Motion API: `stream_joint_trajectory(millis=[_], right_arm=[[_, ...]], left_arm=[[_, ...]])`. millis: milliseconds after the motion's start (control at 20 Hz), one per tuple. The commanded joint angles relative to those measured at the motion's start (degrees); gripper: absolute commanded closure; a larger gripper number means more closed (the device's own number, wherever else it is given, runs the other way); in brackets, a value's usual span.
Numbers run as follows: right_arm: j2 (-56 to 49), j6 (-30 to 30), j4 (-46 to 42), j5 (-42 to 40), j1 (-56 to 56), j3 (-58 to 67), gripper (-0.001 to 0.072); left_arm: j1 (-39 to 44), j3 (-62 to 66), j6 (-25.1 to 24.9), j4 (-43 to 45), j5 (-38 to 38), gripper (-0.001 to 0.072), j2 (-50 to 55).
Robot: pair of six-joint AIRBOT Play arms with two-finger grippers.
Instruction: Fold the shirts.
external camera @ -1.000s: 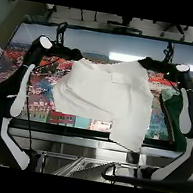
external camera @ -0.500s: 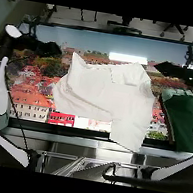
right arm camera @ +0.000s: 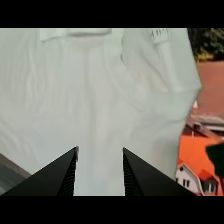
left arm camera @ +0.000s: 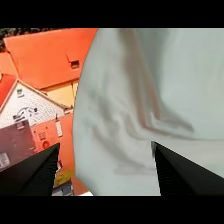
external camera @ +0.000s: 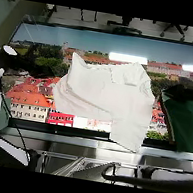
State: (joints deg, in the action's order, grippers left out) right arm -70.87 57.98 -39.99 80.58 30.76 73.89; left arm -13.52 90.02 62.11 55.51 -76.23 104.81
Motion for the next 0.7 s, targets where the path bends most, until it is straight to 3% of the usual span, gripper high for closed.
stream_joint_trajectory(millis=[0,300,350,450,500,650], right_arm=[[7.69,0.79,-5.97,-0.59,1.64,-11.28,0.037],[10.84,2.1,-9.35,-0.59,1.62,-18.71,0.0364],[10.86,2.14,-9.4,-0.57,1.62,-19.61,0.0325],[10.86,2.97,-10.97,-0.59,1.62,-21.75,0.0325],[10.84,2.99,-12.37,-0.74,1.62,-22.64,0.0325],[10.84,3.1,-14.03,-2.36,1.51,-24.15,0.0325]], left_arm=[[1.53,-1.81,-2.64,-0.31,1.18,0.0068,5.38],[3.23,-1.84,-5.73,-0.13,-9.77,0.0069,8.83],[3.13,-1.84,-5.73,-0.04,-11.41,0.0071,8.44],[2.62,-1.84,-6.16,0.0,-14.71,0.038,7.32],[2.4,-1.84,-6.32,-0.02,-16.02,0.0415,6.78],[1.77,-1.84,-6.14,0.02,-19.45,0.0415,5.22]])
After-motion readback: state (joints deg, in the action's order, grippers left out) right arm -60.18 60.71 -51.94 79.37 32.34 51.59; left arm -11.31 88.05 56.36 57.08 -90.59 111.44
